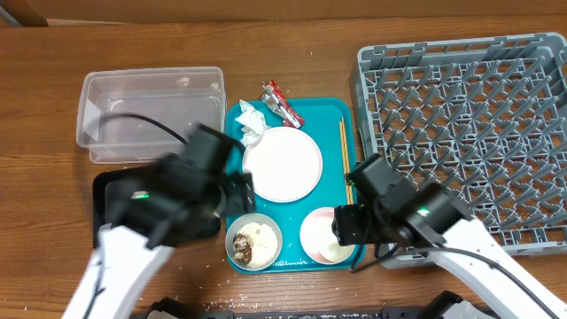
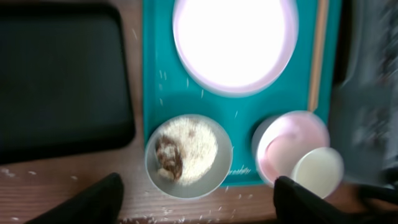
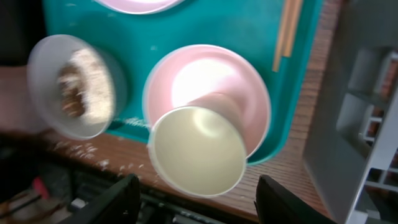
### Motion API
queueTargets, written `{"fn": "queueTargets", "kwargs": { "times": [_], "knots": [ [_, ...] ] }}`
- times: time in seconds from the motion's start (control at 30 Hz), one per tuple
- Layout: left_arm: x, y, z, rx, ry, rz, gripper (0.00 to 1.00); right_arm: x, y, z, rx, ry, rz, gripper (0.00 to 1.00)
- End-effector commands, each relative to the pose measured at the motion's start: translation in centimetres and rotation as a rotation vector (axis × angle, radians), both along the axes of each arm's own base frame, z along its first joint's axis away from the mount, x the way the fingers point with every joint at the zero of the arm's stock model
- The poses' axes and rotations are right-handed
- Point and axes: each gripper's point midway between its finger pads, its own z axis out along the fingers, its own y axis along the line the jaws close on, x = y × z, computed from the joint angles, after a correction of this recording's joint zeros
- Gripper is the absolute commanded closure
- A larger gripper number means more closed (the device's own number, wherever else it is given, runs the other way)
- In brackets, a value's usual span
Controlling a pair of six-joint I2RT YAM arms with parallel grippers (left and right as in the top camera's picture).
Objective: Sort waste into correct bins and load items into the dishwasher
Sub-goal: 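Move the left gripper down to the white paper cup on the pink bowl, then grasp the white paper cup with the left gripper and lift it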
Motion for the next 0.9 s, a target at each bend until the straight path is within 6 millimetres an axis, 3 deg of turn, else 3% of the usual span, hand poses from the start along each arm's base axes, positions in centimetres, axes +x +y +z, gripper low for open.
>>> {"fn": "queueTargets", "kwargs": {
  "times": [0.0, 0.1, 0.17, 0.2, 0.27, 0.33, 0.4, 0.43, 0.5, 0.6, 0.7, 0.77, 0.8, 0.87],
  "knots": [
    [1.4, 2.3, 7.4, 0.008, -0.225, 0.018, 0.14, 1.0, -1.1, -2.2, -0.097, 0.003, -0.119, 0.40],
    [1.1, 2.2, 9.8, -0.011, -0.290, -0.024, 0.09, 0.9, -1.3, -3.8, -0.136, 0.042, -0.118, 0.50],
    [0.5, 1.0, 9.6, -0.054, -0.268, -0.086, 0.09, 1.1, -1.2, -4.1, -0.140, 0.045, -0.118, 0.53],
    [0.1, 0.1, 9.0, -0.076, -0.239, -0.127, 0.10, 1.4, -0.9, -3.9, -0.127, 0.031, -0.119, 0.49],
    [-0.2, -1.0, 7.3, -0.083, -0.180, -0.169, 0.13, 2.4, -0.7, -2.7, -0.104, -0.021, -0.137, 0.47],
    [-0.4, -2.2, 4.9, -0.077, -0.116, -0.211, 0.15, 4.1, -1.2, -0.2, -0.078, -0.102, -0.208, 0.47],
    [-0.7, -4.4, 3.0, -0.117, -0.070, -0.280, 0.16, 5.9, -2.3, 3.1, -0.043, -0.194, -0.279, 0.46],
    [-1.0, -6.6, 1.9, -0.166, -0.054, -0.360, 0.16, 7.2, -3.7, 6.4, -0.012, -0.274, -0.347, 0.45],
    [-1.1, -9.9, 0.7, -0.215, -0.049, -0.470, 0.16, 8.5, -5.8, 10.7, 0.037, -0.378, -0.405, 0.41],
    [-0.3, -12.8, -1.4, -0.169, -0.061, -0.546, 0.15, 8.9, -8.5, 14.6, 0.066, -0.471, -0.472, 0.40],
    [-0.5, -15.4, -4.4, -0.115, -0.015, -0.620, 0.16, 8.4, -10.5, 15.7, 0.062, -0.496, -0.531, 0.38],
    [-1.2, -16.7, -6.9, -0.077, 0.047, -0.676, 0.16, 7.9, -11.4, 15.5, 0.052, -0.484, -0.555, 0.34],
    [-2.3, -17.6, -9.5, -0.035, 0.122, -0.730, 0.19, 7.3, -11.9, 15.1, 0.035, -0.458, -0.570, 0.28],
    [-3.3, -18.0, -11.4, -0.004, 0.189, -0.761, 0.24, 6.8, -12.1, 14.6, 0.018, -0.432, -0.572, 0.27]
  ]
}}
